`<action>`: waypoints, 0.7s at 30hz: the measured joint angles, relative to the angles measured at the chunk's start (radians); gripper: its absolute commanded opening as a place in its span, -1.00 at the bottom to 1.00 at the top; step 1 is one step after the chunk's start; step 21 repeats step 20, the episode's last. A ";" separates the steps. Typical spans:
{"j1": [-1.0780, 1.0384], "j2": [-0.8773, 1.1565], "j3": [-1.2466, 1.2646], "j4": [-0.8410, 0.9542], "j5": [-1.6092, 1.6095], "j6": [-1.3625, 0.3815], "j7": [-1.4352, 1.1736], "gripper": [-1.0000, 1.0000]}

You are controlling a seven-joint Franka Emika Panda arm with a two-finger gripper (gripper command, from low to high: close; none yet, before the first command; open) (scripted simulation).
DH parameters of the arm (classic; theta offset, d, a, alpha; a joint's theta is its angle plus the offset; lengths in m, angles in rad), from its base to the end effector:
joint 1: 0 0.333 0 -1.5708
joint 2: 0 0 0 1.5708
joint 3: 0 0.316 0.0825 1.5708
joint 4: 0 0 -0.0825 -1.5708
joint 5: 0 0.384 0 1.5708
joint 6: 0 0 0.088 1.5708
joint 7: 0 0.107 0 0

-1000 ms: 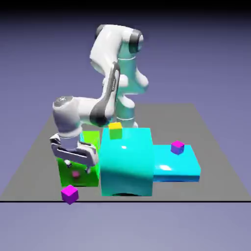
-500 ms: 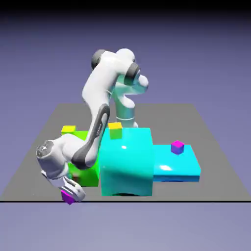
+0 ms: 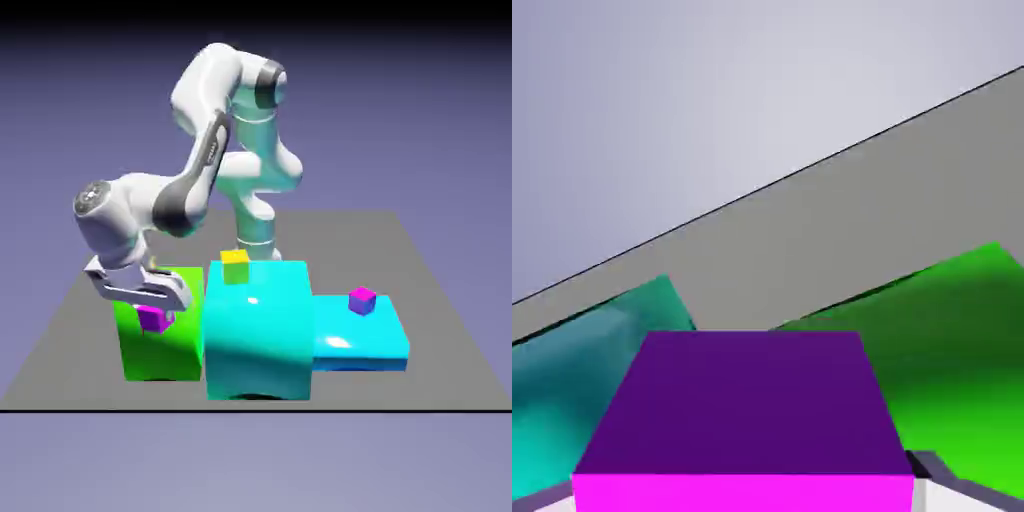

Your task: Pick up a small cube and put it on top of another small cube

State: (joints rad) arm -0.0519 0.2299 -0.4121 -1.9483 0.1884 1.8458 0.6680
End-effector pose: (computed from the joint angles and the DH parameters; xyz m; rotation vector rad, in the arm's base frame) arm 0.5136 -0.2325 0.3508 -2.5076 1.7459 0.4859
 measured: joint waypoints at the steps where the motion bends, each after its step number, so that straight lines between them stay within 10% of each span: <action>1: -0.007 -0.036 0.000 -0.014 -0.025 -0.017 0.005 -1.00; 15: -0.075 -0.302 -0.030 -0.258 -0.237 0.011 0.072 -1.00; 16: -0.075 -0.300 -0.031 -0.273 -0.237 0.028 0.072 1.00; 21: -0.073 -0.309 -0.028 -0.201 -0.241 -0.052 0.075 1.00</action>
